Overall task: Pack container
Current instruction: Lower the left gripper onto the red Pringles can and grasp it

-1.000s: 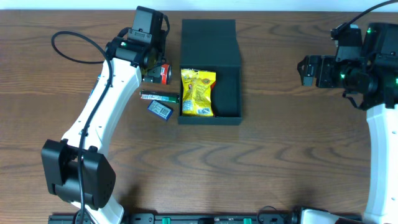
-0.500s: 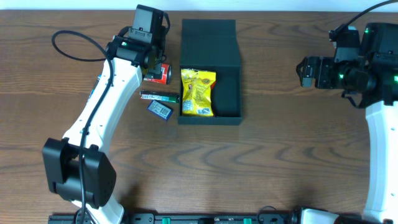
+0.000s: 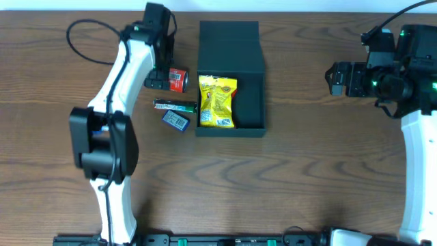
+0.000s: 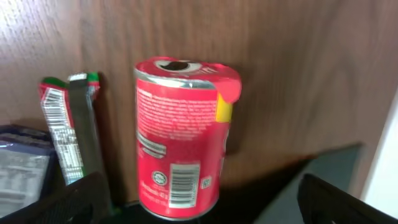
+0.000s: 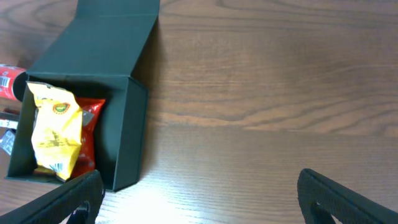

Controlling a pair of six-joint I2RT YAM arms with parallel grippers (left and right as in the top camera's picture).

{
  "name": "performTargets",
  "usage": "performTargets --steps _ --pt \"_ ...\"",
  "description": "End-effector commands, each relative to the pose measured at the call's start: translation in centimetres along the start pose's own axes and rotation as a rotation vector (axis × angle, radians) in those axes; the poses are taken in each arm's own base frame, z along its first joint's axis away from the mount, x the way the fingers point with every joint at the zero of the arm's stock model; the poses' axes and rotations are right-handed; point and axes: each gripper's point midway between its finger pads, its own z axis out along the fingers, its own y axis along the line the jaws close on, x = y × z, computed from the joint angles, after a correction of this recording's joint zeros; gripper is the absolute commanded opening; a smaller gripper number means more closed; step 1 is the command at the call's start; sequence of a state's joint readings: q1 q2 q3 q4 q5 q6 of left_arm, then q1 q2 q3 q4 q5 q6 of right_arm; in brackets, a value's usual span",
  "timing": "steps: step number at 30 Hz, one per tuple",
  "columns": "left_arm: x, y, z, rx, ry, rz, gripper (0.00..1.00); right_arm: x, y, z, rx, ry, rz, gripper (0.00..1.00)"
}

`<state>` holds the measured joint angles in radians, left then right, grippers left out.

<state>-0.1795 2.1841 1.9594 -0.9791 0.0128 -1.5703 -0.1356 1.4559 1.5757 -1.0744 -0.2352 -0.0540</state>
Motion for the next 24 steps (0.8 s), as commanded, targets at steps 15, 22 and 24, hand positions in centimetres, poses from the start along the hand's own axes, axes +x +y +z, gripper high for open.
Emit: performTargets --steps 15,22,24 --pt "0.2 0.1 1.3 -0.132 0.048 0.054 1.00 -0.4 -0.1 -0.1 -0.004 -0.013 0.019 0.99" --pt "0.2 1.6 3.5 -0.206 0.046 0.077 0.95 -0.2 -0.1 -0.1 -0.004 -0.006 0.021 0.99" --pt "0.3 1.8 4.1 -0.218 0.051 0.077 0.94 -0.1 -0.1 -0.1 -0.005 -0.001 0.022 0.99"
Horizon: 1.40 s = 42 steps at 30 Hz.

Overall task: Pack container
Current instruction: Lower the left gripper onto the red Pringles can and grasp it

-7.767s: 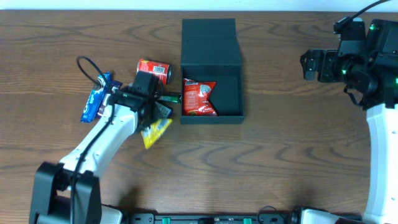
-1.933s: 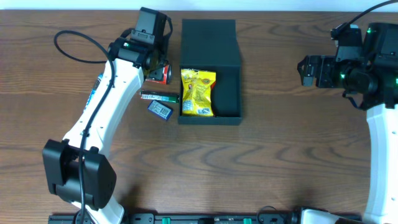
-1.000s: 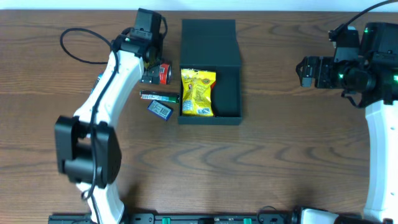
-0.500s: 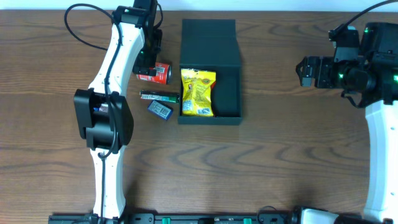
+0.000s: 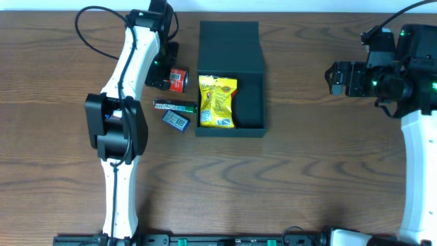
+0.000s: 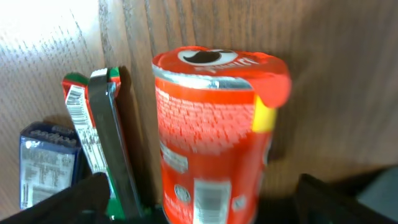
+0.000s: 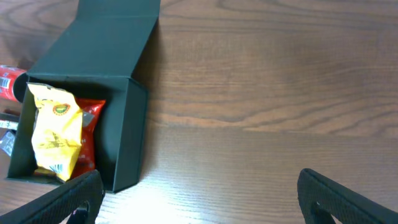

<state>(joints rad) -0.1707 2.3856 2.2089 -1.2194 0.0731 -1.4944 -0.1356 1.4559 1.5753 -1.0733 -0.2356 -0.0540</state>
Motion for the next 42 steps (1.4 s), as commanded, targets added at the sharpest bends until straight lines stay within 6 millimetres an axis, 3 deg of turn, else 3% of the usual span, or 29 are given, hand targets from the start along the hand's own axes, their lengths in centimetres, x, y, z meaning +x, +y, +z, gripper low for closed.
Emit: performTargets --steps 1,14,36,42 --pt "-0.4 0.0 1.5 -0.028 -0.004 0.006 0.93 0.0 -0.1 -0.1 -0.004 0.003 0.023 0.99" --pt "-0.9 0.0 3.8 -0.054 -0.028 0.007 0.89 0.3 -0.1 -0.1 -0.004 0.014 0.026 0.99" --pt "-2.1 -0.1 4.0 -0.053 -0.092 0.067 0.88 0.3 -0.1 -0.1 -0.005 0.014 0.026 0.99" --pt "-2.3 0.7 4.8 -0.083 -0.102 0.070 0.88 0.3 -0.1 -0.1 -0.005 0.014 0.026 0.99"
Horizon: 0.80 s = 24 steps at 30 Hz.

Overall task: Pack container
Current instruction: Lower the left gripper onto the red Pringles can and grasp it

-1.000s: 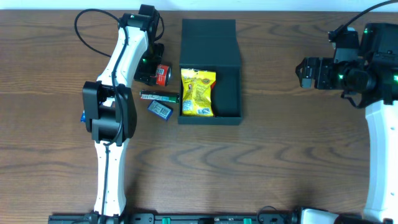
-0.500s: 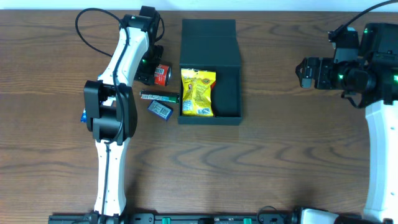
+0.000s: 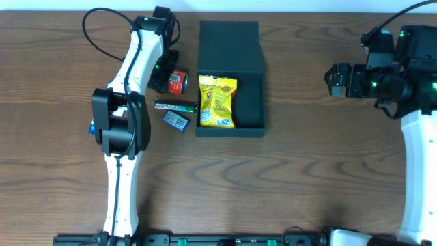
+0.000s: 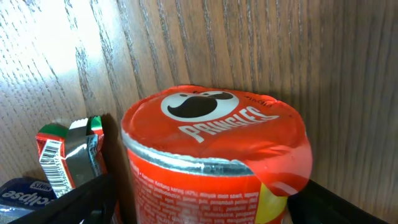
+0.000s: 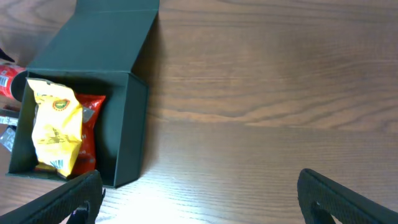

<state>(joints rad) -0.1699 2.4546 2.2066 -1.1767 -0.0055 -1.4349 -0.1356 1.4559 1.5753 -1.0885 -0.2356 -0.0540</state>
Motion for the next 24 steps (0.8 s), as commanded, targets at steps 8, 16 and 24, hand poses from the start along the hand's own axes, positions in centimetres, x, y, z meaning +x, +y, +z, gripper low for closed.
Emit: performTargets --steps 8,16,24 --pt "-0.41 0.75 2.41 -0.047 -0.012 0.018 0.88 -0.08 -0.11 -0.08 -0.004 -0.001 0.022 0.99" --pt "-0.16 0.50 2.74 -0.039 0.000 0.023 0.84 -0.10 -0.11 -0.08 -0.004 -0.001 0.022 0.99" --pt "-0.20 0.50 2.74 -0.039 -0.002 0.044 0.75 -0.10 -0.11 -0.08 -0.004 -0.001 0.022 0.99"
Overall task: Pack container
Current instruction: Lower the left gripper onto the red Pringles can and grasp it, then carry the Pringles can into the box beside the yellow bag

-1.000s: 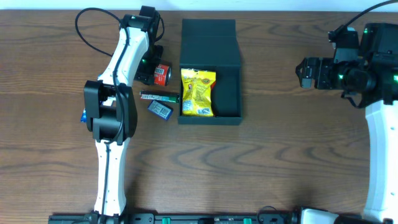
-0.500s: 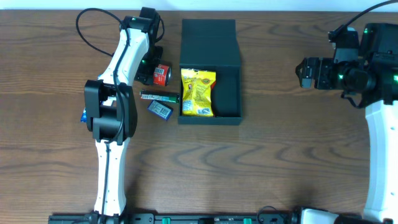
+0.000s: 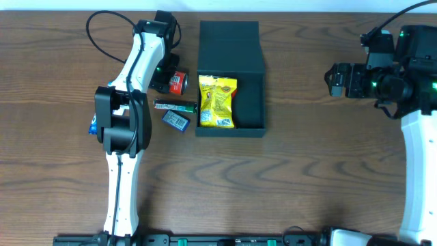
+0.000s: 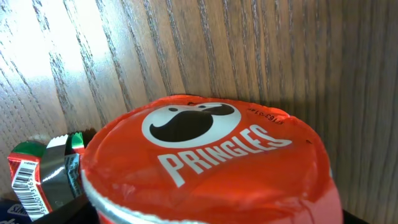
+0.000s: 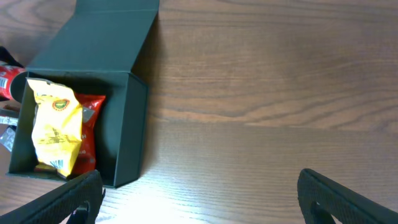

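A red Pringles can [image 4: 205, 162] lies on the table left of the black box [image 3: 251, 102], and its lid fills the left wrist view. My left gripper [image 3: 169, 78] is down at the can's lid end with its jaws either side, open; its fingers are almost hidden behind the can. In the box lie a yellow snack packet [image 3: 217, 101] and a red packet [image 5: 93, 134] under it. A green bar [image 3: 175, 106] and a blue pack [image 3: 175, 119] lie just left of the box. My right gripper [image 5: 199, 205] hangs open far to the right.
The box's lid [image 3: 229, 37] stands open toward the table's far edge. A black cable [image 3: 109, 31] loops behind the left arm. The right part of the box floor [image 3: 249, 96] is bare.
My left gripper has come closer to the Pringles can, whose lid now fills its view. The can, the box and the right arm have not moved.
My left gripper first looked along the can's side from a short distance. Then it stood closer and turned toward the lid end. Now the lid is right at the jaws. The right arm stayed still throughout.
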Controlling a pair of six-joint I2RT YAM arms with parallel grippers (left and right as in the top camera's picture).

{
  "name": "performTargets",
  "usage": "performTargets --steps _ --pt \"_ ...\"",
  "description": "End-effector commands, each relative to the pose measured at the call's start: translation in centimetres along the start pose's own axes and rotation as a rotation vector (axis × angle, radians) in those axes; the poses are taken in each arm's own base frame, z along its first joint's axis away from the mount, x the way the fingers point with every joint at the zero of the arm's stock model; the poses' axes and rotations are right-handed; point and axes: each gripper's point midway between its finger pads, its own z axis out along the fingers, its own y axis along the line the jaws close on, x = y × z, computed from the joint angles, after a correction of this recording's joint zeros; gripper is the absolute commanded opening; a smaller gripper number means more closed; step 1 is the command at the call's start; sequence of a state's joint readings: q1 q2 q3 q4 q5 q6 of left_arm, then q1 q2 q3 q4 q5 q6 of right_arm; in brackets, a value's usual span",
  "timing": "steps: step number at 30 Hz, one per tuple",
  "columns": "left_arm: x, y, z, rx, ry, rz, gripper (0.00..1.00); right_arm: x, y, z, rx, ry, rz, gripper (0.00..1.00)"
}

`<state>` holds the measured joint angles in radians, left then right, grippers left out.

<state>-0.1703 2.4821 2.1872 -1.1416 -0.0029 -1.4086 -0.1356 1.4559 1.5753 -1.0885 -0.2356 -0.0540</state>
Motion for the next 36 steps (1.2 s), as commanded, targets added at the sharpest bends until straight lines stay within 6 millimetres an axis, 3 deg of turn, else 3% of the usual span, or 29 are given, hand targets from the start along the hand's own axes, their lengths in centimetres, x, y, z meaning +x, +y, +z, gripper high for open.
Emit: performTargets --steps 1,8,18,24,29,33,36 --pt "-0.4 0.5 1.0 -0.028 -0.006 0.022 0.74 -0.1 -0.1 -0.1 -0.004 -0.001 0.022 0.99" --pt "-0.7 0.8 1.0 -0.042 -0.026 0.061 0.63 -0.1 -0.1 -0.1 -0.004 -0.001 0.022 0.99" --pt "-0.7 0.7 0.1 -0.042 -0.025 0.108 0.57 -0.1 -0.1 -0.1 -0.004 -0.002 0.022 0.99" --pt "-1.7 -1.1 -3.3 0.018 -0.088 0.221 0.52 -0.7 -0.2 -0.1 -0.003 -0.025 0.017 0.99" --pt "-1.5 -3.1 -7.6 0.093 -0.179 0.360 0.50 -1.4 -0.2 -0.1 -0.001 -0.052 0.010 0.99" --pt "1.0 -4.8 -11.1 0.183 -0.213 0.502 0.49 -1.4 -0.8 -0.2 0.030 -0.055 0.013 0.99" --pt "4.1 -5.6 -12.7 0.233 -0.222 0.600 0.50 -1.4 -1.8 -0.3 0.066 -0.055 0.024 0.99"
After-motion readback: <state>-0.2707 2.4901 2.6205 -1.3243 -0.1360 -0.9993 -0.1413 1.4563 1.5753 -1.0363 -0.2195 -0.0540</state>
